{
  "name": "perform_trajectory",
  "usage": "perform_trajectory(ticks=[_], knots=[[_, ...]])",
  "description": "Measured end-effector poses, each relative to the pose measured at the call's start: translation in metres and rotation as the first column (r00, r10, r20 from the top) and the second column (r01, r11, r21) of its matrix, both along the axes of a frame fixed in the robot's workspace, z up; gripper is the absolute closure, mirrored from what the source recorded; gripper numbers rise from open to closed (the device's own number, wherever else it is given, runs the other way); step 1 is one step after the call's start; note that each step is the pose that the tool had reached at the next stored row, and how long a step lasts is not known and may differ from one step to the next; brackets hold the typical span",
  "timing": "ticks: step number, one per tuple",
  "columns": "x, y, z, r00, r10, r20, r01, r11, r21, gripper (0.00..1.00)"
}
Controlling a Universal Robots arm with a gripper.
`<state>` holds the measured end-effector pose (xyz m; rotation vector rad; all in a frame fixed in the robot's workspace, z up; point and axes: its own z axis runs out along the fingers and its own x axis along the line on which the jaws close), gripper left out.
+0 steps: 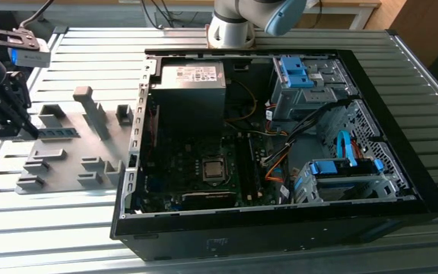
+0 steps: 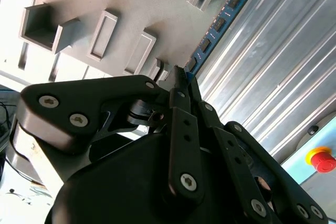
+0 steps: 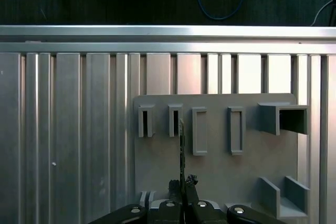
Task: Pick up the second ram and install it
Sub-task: 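Pick up the second ram and move it above second insertion slot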
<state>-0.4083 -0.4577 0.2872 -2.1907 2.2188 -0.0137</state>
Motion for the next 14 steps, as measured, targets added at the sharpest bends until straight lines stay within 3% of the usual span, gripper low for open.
perform_trajectory(ticks=[14], knots=[[0.0000,0.0000,0.0031,1.0000,0.000,0.0000,0.000,1.0000,0.0000,0.86]])
